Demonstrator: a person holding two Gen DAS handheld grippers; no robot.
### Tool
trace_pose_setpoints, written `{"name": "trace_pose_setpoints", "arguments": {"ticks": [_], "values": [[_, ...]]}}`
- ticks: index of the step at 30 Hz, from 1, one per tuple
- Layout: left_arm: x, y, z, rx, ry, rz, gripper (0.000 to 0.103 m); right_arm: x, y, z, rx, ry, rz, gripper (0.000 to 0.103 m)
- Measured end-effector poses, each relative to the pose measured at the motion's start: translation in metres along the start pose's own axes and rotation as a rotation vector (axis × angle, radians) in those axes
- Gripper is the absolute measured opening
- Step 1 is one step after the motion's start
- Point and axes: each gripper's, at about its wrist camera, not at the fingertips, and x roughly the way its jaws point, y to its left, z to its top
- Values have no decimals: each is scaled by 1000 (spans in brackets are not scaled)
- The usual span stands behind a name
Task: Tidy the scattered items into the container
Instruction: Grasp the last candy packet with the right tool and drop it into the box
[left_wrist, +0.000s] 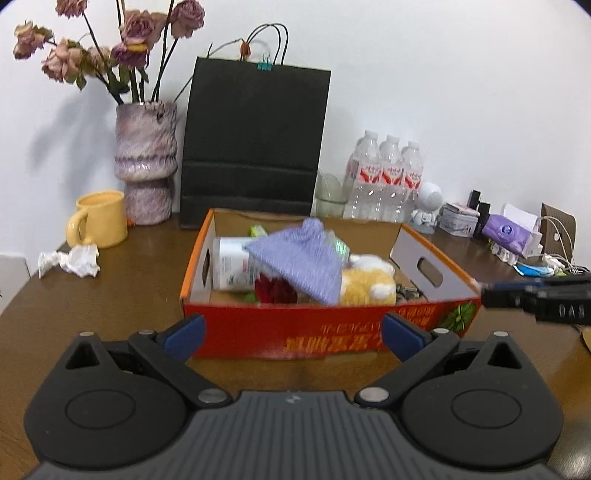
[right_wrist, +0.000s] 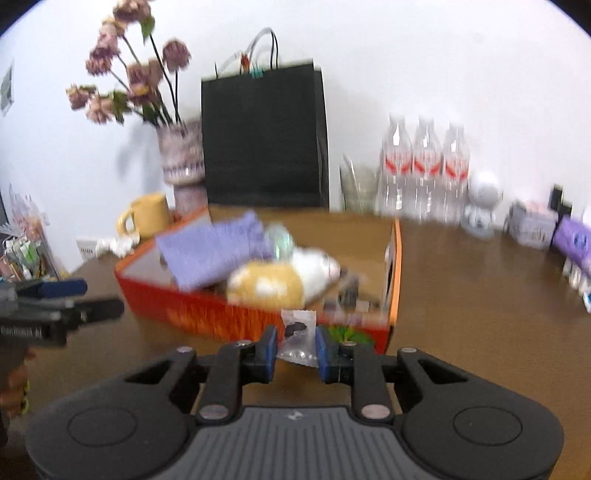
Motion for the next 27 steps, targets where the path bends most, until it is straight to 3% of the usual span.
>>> {"name": "trace_pose_setpoints", "arguments": {"ticks": [3,9,20,22,24,27], "values": [[1,-3,14,17,-12,7,103,8,-2,22,-18,-23,-1,21],[13,-5,33,7,5,52,103,49,-7,50,-13,29,-41,21],[23,-3,37,5,48,105,103,85,1,53,4,104,-65,21],[23,-3,37,4,55,110,103,85,5,52,4,119,-86,32],[22,-4,36,4,59,114,103,83,7,52,-2,127,-96,62],[21,-3,37,3,61,123,103,77,9,51,-4,127,-107,79]]}}
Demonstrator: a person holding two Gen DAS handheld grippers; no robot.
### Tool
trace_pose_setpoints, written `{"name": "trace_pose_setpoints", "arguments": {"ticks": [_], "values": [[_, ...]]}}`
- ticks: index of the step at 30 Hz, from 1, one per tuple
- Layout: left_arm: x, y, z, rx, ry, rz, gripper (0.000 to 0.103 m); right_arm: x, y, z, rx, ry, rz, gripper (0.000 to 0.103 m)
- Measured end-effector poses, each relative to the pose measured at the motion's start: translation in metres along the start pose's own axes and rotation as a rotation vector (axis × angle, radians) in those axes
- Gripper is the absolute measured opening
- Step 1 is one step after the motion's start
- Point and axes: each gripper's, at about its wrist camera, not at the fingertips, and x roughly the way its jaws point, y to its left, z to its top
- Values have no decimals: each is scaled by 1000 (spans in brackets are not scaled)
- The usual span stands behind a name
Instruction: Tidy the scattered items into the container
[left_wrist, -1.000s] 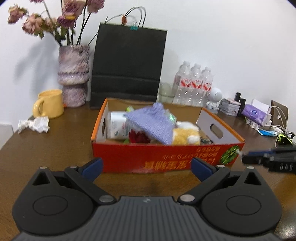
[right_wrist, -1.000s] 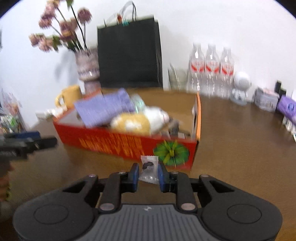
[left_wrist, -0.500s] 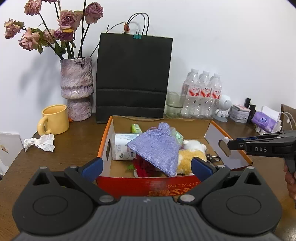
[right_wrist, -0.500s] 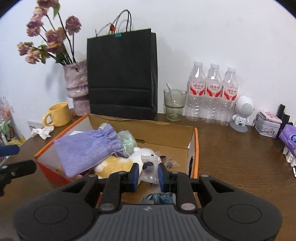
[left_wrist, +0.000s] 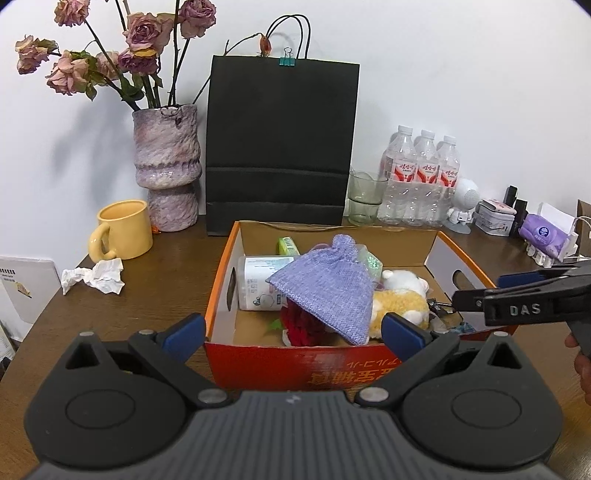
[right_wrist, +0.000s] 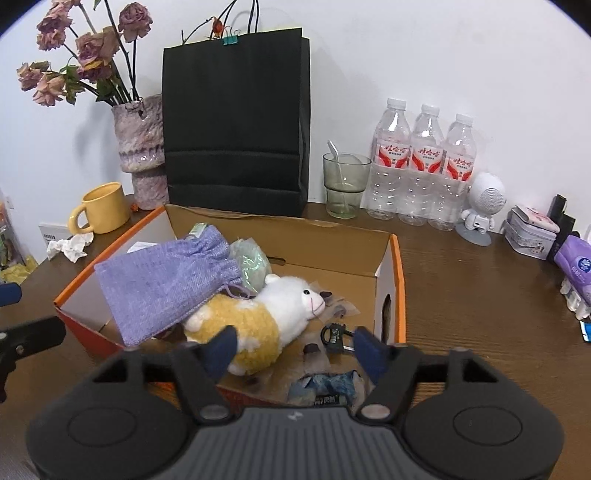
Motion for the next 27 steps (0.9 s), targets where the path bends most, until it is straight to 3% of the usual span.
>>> {"name": "trace_pose_setpoints", "arguments": {"ticks": [3,8,16,27], "values": [[0,-1,0,2,4,6,103,-7,0,-2,6,5,-6,96],[1,-2,0,0,13,16,103,-14,1,-5,8,18,-16,103],[-4,-2,2,-9,21,17,103,-27,4,-5,7,16,-11,103],[-45,-19,3,29,-6,-21,103,-79,15,-13,1,-46,8,103]]}}
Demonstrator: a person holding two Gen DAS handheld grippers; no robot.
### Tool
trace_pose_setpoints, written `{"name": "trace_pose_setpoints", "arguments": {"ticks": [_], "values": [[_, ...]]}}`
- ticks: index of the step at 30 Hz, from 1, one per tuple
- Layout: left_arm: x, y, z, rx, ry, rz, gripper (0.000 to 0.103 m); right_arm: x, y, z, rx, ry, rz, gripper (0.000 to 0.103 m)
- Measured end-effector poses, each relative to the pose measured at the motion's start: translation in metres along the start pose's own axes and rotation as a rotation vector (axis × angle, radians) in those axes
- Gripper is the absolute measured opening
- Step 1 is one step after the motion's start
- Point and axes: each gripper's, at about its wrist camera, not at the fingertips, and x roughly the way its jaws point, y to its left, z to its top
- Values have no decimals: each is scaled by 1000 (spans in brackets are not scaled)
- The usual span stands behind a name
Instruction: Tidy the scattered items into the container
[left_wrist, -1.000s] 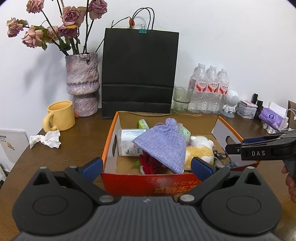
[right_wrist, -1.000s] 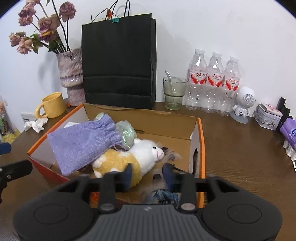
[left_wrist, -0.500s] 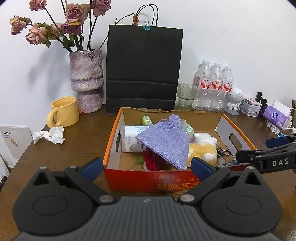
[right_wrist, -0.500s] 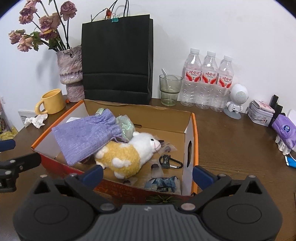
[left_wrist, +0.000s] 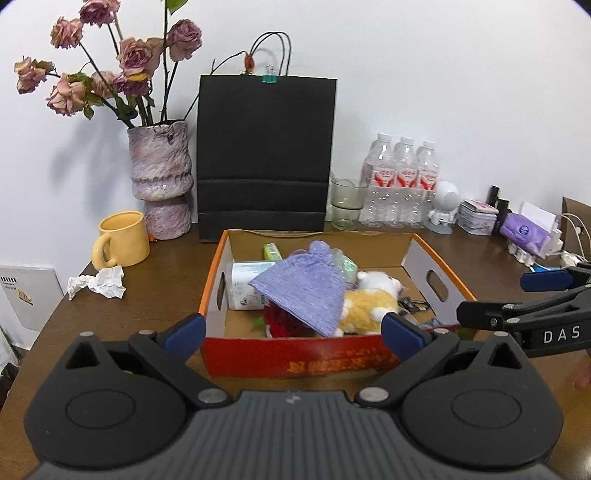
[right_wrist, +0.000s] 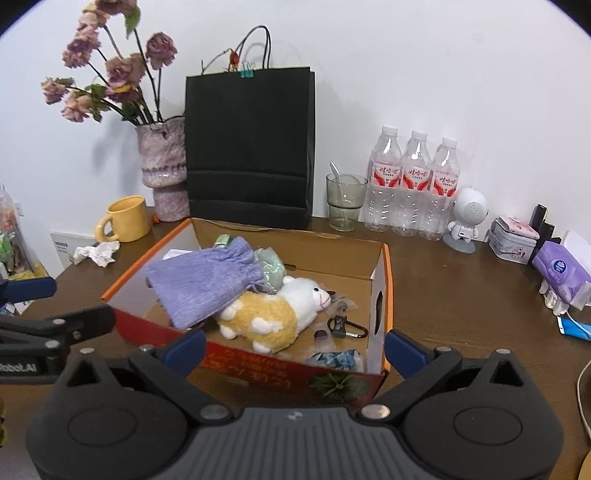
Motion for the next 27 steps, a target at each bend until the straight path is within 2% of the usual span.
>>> {"name": "trace_pose_setpoints", "arguments": {"ticks": [11,27], "values": [[-37,-10,-16,5,-8,0,103,-43,9,-30,38,-24,24,103],[-69,-20,-30,-1,-14,0,103,-71,8,-58,70,-17,2,103]]}}
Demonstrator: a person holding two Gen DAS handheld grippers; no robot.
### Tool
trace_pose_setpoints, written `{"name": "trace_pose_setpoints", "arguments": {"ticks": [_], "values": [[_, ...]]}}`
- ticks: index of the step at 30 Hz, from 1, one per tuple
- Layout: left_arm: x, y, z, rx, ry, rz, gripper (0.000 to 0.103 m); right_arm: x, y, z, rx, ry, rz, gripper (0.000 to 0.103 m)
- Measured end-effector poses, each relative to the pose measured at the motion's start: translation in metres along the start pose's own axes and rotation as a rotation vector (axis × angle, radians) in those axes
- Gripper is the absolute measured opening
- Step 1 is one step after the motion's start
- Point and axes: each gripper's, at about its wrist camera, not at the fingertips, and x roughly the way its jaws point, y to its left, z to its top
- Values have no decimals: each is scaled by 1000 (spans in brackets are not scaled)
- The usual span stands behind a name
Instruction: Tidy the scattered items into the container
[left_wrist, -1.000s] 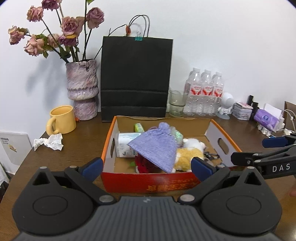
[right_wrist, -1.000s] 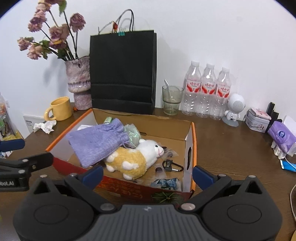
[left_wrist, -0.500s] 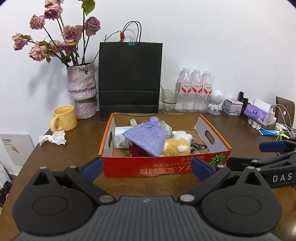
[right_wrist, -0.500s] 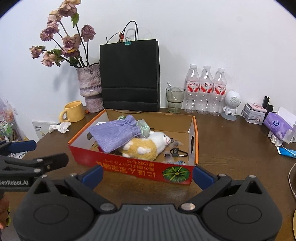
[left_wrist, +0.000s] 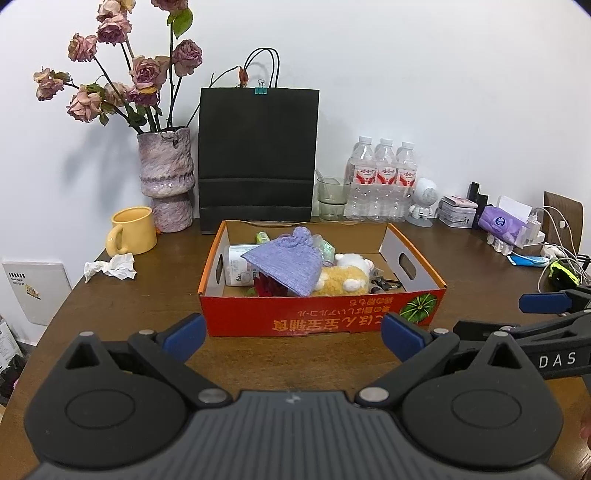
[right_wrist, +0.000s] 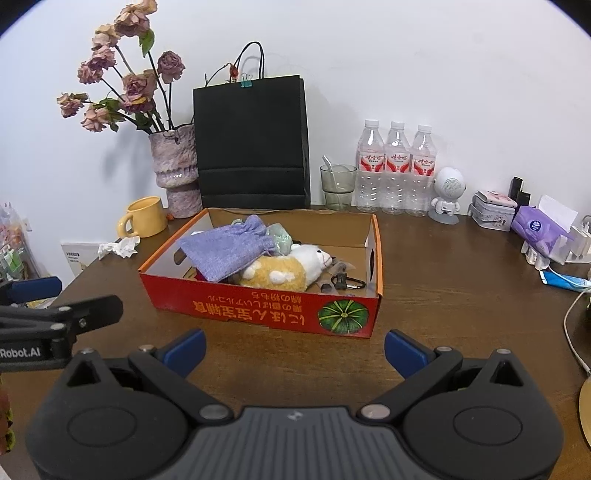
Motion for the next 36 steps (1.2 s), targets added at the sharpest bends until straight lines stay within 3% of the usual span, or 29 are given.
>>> {"name": "trace_pose_setpoints", "arguments": {"ticks": [36], "values": [[-3,0,-9,-2,5,18,103,-5,0,-7,-4,-2,3,103]]}}
